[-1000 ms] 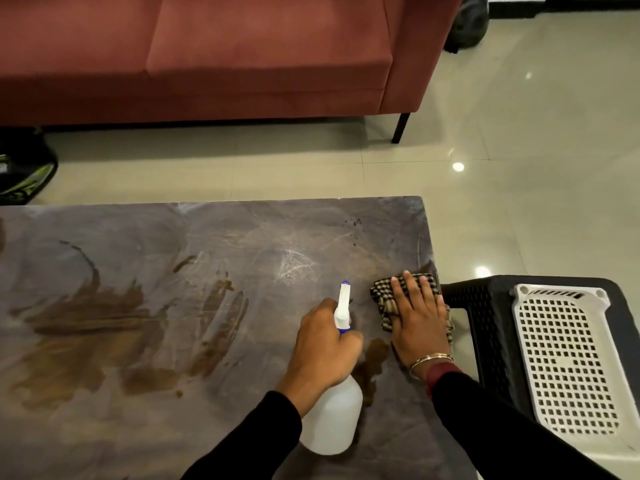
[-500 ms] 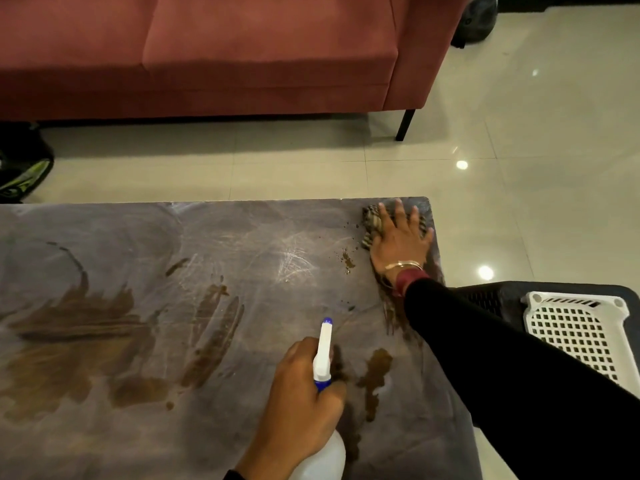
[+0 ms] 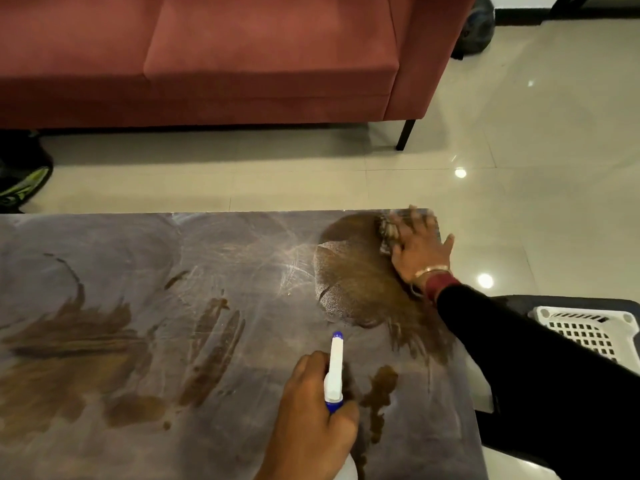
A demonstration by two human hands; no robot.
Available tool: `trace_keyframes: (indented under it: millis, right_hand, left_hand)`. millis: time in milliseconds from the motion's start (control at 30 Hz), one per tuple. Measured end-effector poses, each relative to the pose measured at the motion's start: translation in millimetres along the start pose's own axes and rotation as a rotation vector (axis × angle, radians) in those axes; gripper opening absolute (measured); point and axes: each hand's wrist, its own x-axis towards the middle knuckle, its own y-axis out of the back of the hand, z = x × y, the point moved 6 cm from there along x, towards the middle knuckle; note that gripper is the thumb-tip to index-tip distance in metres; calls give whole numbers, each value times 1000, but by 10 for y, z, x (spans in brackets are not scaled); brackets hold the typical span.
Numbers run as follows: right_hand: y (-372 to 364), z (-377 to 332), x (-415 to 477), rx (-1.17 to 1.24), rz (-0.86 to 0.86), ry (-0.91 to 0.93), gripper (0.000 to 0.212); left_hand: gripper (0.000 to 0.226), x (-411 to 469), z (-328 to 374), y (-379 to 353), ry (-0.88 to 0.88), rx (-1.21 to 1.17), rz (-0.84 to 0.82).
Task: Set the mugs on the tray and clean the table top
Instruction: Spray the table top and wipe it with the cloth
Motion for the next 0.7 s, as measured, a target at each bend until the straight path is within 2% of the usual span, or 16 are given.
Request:
trace_keyframes:
  millis: [67, 100, 233, 300, 367, 433, 500, 600, 667, 700]
  right_hand:
    - [166, 5, 448, 41, 73, -116, 66]
    - [174, -262, 523, 32, 80, -81, 66]
    - [-277, -1502, -65, -48, 41, 376, 69]
    - [-435, -1380, -518, -40, 26, 502, 71]
    - [-358, -758, -633, -11, 53, 444, 71]
    - [-178, -86, -383, -17, 104, 269, 73]
    - [30, 237, 75, 47, 65, 81, 72]
    - [108, -24, 483, 12, 68, 55, 67]
    - [-35, -246, 283, -63, 60, 127, 69]
    - [-154, -319, 98, -83, 57, 171, 71]
  left_hand:
    - [24, 152, 0, -150, -10, -6, -1]
    - [24, 169, -20, -127, -11, -6, 21]
    - [20, 89, -155, -76, 2, -37, 61]
    - [20, 57, -170, -62, 11, -42, 73]
    - [20, 73, -94, -52, -19, -36, 59]
    - [20, 67, -34, -75, -58, -28, 35]
    - [21, 48, -54, -108, -70, -13, 25]
    - [20, -10, -171, -161, -17, 34, 54]
    - [18, -127, -235, -222, 44, -8, 37]
    - [24, -197, -261, -257, 79, -21, -9]
